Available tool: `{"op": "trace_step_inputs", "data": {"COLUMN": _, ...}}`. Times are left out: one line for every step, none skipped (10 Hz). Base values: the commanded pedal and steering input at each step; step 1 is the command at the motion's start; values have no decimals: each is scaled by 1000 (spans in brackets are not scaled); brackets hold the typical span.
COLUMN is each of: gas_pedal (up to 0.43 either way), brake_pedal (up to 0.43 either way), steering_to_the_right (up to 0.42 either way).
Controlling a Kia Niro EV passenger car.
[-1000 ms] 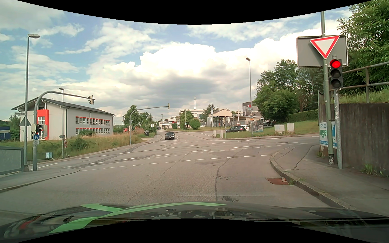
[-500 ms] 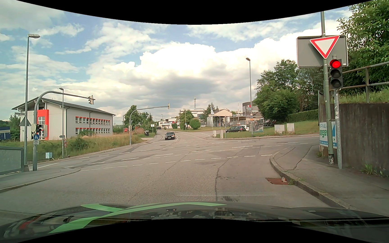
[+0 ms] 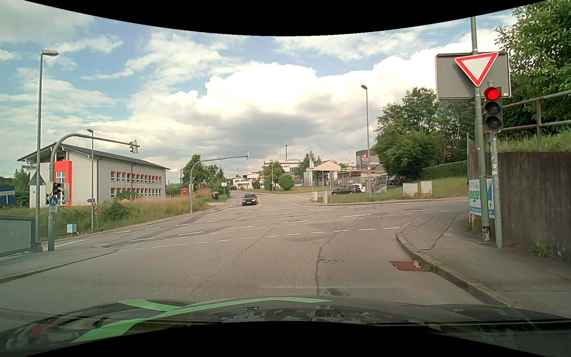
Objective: Follow the waypoints while adhering to traffic rules and regulations
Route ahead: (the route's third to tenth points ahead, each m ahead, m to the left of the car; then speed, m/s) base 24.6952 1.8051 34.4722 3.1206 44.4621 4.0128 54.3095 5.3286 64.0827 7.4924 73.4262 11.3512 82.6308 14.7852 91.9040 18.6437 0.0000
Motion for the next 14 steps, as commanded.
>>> {"op": "trace_step_inputs", "data": {"gas_pedal": 0, "brake_pedal": 591, "steering_to_the_right": -14}}
{"op": "trace_step_inputs", "data": {"gas_pedal": 0, "brake_pedal": 591, "steering_to_the_right": -14}}
{"op": "trace_step_inputs", "data": {"gas_pedal": 0, "brake_pedal": 591, "steering_to_the_right": -14}}
{"op": "trace_step_inputs", "data": {"gas_pedal": 0, "brake_pedal": 591, "steering_to_the_right": -14}}
{"op": "trace_step_inputs", "data": {"gas_pedal": 0, "brake_pedal": 591, "steering_to_the_right": -14}}
{"op": "trace_step_inputs", "data": {"gas_pedal": 0, "brake_pedal": 591, "steering_to_the_right": -14}}
{"op": "trace_step_inputs", "data": {"gas_pedal": 0, "brake_pedal": 591, "steering_to_the_right": -14}}
{"op": "trace_step_inputs", "data": {"gas_pedal": 0, "brake_pedal": 591, "steering_to_the_right": -14}}
{"op": "trace_step_inputs", "data": {"gas_pedal": 0, "brake_pedal": 591, "steering_to_the_right": -14}}
{"op": "trace_step_inputs", "data": {"gas_pedal": 0, "brake_pedal": 591, "steering_to_the_right": -14}}
{"op": "trace_step_inputs", "data": {"gas_pedal": 0, "brake_pedal": 591, "steering_to_the_right": -14}}
{"op": "trace_step_inputs", "data": {"gas_pedal": 0, "brake_pedal": 591, "steering_to_the_right": -14}}
{"op": "trace_step_inputs", "data": {"gas_pedal": 0, "brake_pedal": 591, "steering_to_the_right": -14}}
{"op": "trace_step_inputs", "data": {"gas_pedal": 0, "brake_pedal": 591, "steering_to_the_right": -14}}
